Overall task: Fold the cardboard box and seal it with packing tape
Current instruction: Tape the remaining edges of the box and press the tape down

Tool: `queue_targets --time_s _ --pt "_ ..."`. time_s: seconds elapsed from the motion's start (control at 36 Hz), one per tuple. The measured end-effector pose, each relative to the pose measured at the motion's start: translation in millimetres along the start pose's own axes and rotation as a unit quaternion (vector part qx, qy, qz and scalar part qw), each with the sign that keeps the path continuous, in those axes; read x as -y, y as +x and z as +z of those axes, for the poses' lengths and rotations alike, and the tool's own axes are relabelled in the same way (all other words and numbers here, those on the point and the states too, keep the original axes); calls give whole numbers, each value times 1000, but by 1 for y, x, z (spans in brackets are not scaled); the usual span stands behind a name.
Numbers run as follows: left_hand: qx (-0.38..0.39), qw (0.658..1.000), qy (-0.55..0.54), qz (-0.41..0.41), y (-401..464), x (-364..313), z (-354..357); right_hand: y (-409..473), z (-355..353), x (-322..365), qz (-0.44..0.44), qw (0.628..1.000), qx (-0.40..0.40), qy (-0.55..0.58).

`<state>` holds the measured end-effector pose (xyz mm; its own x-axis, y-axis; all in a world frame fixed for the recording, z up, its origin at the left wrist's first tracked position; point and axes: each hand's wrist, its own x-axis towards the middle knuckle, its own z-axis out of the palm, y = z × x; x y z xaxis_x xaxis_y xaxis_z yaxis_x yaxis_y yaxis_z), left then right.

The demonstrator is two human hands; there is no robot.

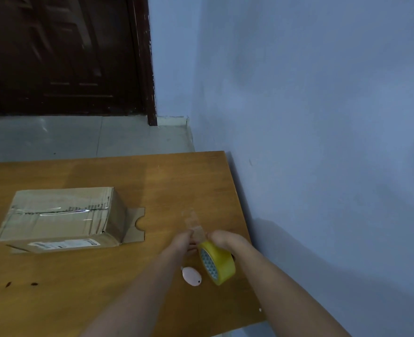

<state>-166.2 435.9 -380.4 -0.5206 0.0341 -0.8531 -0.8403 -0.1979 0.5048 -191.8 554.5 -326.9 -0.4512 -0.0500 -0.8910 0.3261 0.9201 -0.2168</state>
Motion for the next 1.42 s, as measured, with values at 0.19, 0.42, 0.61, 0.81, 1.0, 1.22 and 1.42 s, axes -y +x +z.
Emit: queue_targets --time_s 0.19,0.42,0.61,0.81,1.0,1.22,1.42 --pt "-8 996 -87 -16 12 2 9 -6 5 -1 -14 998 -38 53" --pt "-67 974 -215 -30 27 -13 15 -7 9 -4 -6 994 -78 71" --pt "-79 962 -257 -36 29 -23 22 -5 0 -1 -42 994 -97 36" --pt "-88 959 -268 -21 14 -34 17 -4 -6 -4 -96 982 -121 104" --pt "-82 968 -236 -28 19 -28 10 -5 12 -18 -190 936 -172 242" --pt "-62 982 -173 -47 20 -40 7 -4 20 -22 -234 918 -184 261" --pt "-66 988 -134 -47 24 -45 7 1 28 -20 -244 909 -197 273"
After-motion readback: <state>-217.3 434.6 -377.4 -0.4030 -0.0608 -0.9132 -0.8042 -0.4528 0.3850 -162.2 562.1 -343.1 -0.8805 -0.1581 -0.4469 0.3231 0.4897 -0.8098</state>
